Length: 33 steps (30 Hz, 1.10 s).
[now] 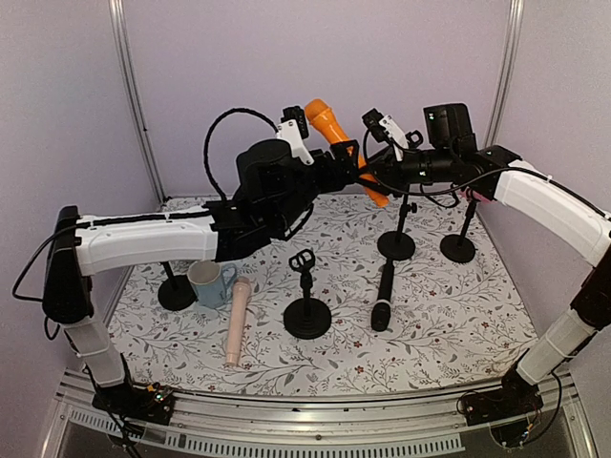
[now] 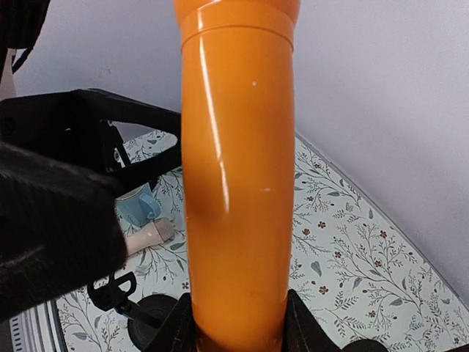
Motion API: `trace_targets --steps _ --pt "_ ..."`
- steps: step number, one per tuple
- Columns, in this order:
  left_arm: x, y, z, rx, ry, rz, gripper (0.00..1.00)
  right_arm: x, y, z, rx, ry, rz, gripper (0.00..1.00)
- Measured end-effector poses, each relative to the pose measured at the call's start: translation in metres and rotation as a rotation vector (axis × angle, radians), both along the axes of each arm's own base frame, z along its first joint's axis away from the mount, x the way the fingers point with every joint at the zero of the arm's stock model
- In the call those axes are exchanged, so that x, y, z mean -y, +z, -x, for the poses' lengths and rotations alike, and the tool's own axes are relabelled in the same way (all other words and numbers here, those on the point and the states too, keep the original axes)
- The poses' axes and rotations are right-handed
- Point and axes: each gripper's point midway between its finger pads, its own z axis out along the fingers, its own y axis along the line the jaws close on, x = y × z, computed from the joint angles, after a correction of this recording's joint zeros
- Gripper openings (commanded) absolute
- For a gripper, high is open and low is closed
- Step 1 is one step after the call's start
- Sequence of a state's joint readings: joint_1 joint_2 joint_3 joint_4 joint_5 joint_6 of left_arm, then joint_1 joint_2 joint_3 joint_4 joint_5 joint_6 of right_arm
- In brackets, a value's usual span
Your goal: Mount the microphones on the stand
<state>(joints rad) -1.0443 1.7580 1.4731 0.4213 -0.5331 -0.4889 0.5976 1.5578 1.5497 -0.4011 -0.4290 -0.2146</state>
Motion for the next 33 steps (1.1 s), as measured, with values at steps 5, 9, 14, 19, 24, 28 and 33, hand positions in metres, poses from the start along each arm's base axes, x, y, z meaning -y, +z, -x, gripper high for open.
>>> trace_targets --steps 5,9,14,19,24,28,33 --pt "0.008 -0.008 -0.017 -0.003 0.011 0.038 0.68 -0.002 -0.001 0.001 -0.007 0.001 -0.012 0.24" --pt "0.01 -0.014 -0.027 0.002 0.006 0.058 0.55 -0.003 -0.005 0.003 -0.016 0.005 -0.01 0.24" --pt "0.013 -0.009 -0.03 0.029 -0.014 0.086 0.39 -0.004 -0.013 0.005 -0.03 0.01 -0.004 0.31" --pt "0.017 0.004 -0.027 0.082 -0.058 0.113 0.23 -0.006 -0.01 0.007 -0.027 0.021 -0.022 0.79" --pt "0.017 0.007 -0.025 0.156 -0.097 0.044 0.21 -0.005 -0.011 0.021 -0.055 0.09 -0.018 0.91" --pt "0.019 0.011 -0.02 0.233 -0.18 -0.086 0.21 0.008 -0.007 0.037 -0.107 0.17 -0.033 0.9" --pt "0.015 0.022 0.001 0.325 -0.317 -0.254 0.19 0.034 0.035 0.052 -0.052 0.234 -0.076 0.89"
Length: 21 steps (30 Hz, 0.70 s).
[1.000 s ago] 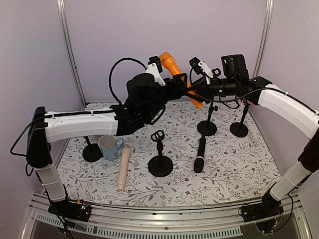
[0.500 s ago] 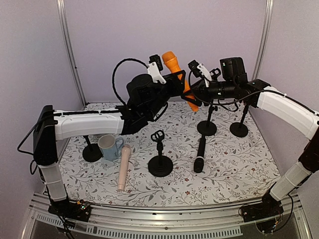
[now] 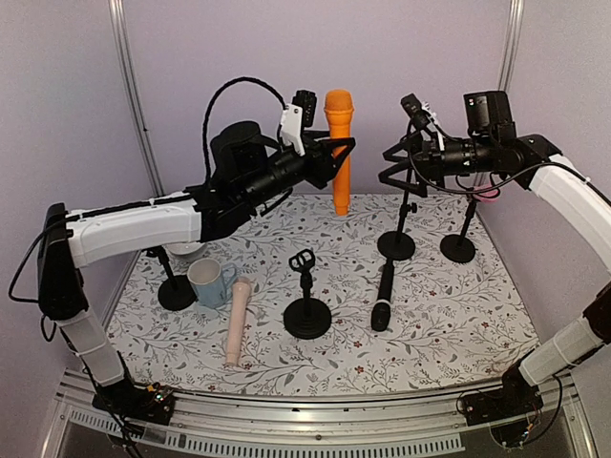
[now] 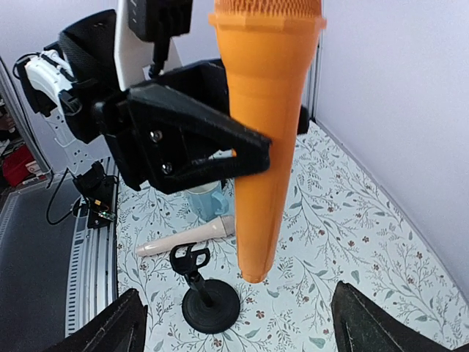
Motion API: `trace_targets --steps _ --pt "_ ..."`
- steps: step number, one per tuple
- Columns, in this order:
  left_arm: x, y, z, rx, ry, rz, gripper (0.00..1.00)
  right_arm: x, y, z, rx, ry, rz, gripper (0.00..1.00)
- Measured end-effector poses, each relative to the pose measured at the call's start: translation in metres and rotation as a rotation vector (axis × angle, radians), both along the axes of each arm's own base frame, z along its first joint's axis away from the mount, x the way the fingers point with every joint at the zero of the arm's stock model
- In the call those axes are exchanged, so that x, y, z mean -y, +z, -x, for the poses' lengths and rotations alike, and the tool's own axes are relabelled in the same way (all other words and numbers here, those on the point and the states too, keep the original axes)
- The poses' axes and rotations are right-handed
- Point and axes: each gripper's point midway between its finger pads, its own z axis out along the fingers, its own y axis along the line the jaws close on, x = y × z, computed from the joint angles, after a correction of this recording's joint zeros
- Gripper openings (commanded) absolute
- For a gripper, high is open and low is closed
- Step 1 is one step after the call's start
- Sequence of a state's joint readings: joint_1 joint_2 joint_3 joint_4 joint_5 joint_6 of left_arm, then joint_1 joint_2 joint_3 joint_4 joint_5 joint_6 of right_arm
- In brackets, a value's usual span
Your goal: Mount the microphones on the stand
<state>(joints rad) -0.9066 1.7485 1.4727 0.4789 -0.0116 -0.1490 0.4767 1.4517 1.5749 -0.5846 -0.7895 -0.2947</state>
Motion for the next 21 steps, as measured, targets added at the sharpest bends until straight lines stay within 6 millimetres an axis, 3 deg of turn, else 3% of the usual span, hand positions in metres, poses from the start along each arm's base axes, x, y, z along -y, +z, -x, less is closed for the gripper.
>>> trace_targets --steps 5,11,21 --pt "0.001 -0.003 0.031 0.063 -0.136 -0.124 0.19 0.004 0.05 0.027 0.105 0.09 -0.072 0.89" --pt "0.011 -0.026 0.055 0.054 -0.286 -0.236 0.19 -0.003 0.076 0.034 0.118 0.161 -0.13 0.9" --pt "0.015 -0.04 0.072 0.029 -0.369 -0.293 0.2 -0.04 0.062 0.044 0.057 0.252 -0.118 0.86"
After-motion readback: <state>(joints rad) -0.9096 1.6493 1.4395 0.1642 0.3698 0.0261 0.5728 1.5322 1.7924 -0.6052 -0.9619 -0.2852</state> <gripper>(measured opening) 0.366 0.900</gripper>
